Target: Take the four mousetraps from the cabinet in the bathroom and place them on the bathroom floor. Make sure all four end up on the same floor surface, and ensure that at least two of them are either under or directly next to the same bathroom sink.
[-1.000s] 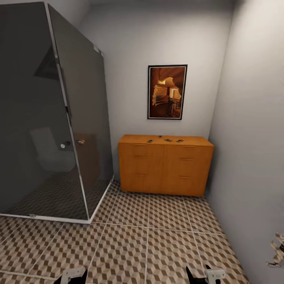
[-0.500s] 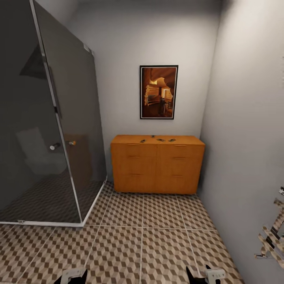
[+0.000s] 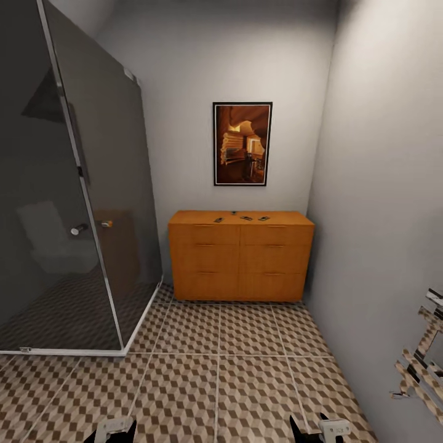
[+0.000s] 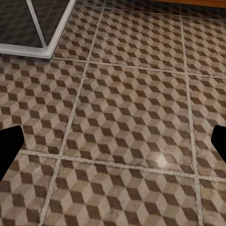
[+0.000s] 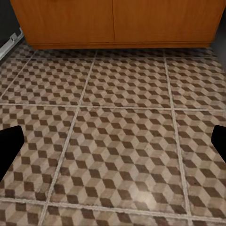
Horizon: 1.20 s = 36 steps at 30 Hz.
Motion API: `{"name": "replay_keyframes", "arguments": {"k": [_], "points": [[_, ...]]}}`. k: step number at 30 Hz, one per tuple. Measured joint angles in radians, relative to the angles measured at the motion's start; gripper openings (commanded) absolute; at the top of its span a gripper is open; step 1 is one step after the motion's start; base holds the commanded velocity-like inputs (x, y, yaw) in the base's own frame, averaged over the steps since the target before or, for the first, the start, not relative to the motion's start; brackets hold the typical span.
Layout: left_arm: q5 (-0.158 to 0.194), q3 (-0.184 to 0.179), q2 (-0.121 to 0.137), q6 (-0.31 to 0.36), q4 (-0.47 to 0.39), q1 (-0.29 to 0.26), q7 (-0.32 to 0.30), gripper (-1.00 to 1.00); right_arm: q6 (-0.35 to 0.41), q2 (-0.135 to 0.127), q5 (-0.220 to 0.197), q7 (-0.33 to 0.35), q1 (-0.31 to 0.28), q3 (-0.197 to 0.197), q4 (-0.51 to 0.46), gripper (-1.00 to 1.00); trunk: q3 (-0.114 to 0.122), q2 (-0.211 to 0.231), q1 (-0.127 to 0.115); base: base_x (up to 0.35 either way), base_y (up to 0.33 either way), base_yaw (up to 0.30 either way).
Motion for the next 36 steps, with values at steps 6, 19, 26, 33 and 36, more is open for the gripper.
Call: {"name": "replay_keyframes", "arguments": {"k": [6, 19, 26, 33, 36], "points": [[0.0, 0.0, 0.0, 0.0, 0.0, 0.0, 0.0, 1.0, 0.0, 0.001, 0.0, 0.0, 0.0, 0.0, 0.0, 1.0, 0.0, 0.0, 0.0, 0.0, 0.0, -0.001], [0.0, 0.0, 0.0, 0.0, 0.0, 0.0, 0.0, 1.0, 0.0, 0.002, 0.0, 0.0, 0.0, 0.0, 0.0, 1.0, 0.0, 0.0, 0.0, 0.131, 0.027, 0.0], [0.0, 0.0, 0.0, 0.0, -0.001, 0.0, 0.0, 1.0, 0.0, 0.002, 0.0, 0.0, 0.0, 0.0, 0.0, 1.0, 0.0, 0.0, 0.0, 0.236, 0.003, 0.0], [0.0, 0.0, 0.0, -0.001, 0.0, 0.0, 0.0, 1.0, 0.0, 0.002, 0.0, 0.0, 0.0, 0.0, 0.0, 1.0, 0.0, 0.0, 0.0, 0.254, 0.0, 0.0], [0.0, 0.0, 0.0, -0.001, 0.0, 0.0, 0.0, 1.0, 0.0, 0.002, 0.0, 0.0, 0.0, 0.0, 0.0, 1.0, 0.0, 0.0, 0.0, 0.257, 0.0, 0.0]]}}
